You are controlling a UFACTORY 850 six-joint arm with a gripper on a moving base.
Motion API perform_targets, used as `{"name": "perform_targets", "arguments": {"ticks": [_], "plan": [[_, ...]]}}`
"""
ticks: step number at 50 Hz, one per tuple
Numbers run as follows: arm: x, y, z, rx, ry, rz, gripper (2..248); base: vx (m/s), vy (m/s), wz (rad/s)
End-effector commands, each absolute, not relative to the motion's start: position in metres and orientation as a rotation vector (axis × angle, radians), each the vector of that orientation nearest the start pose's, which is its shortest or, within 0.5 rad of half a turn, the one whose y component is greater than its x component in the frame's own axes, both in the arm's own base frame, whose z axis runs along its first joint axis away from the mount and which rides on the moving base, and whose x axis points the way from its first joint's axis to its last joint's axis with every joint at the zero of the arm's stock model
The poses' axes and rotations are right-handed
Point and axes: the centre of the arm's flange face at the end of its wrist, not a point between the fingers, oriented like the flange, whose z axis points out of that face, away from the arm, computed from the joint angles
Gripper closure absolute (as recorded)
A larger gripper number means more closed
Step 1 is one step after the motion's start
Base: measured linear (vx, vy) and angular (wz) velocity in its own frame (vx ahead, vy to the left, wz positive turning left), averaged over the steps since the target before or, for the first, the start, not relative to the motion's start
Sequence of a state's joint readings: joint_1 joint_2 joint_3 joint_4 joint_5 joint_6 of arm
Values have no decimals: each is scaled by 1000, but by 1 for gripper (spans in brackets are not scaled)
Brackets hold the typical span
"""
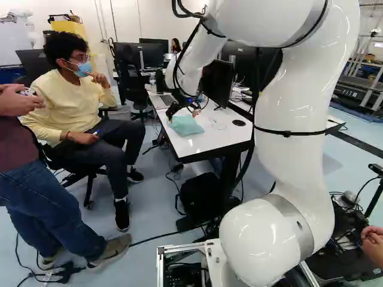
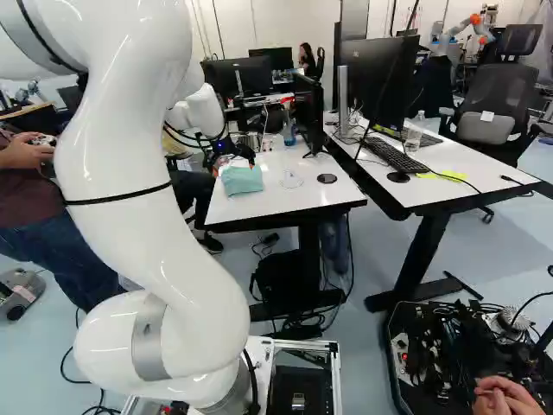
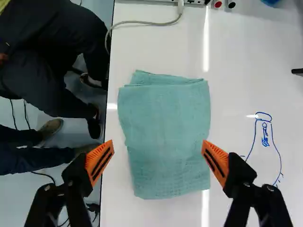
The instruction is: Clean the table with the green towel
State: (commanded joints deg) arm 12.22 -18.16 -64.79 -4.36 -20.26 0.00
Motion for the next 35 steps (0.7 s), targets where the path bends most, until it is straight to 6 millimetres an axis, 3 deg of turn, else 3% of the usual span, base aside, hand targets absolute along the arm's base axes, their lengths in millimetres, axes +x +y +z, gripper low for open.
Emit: {"name": "perform_targets", "arguments": {"ticks": [35], "plan": [[562, 119, 470, -3022, -424, -717, 3, 0, 0, 0]]}}
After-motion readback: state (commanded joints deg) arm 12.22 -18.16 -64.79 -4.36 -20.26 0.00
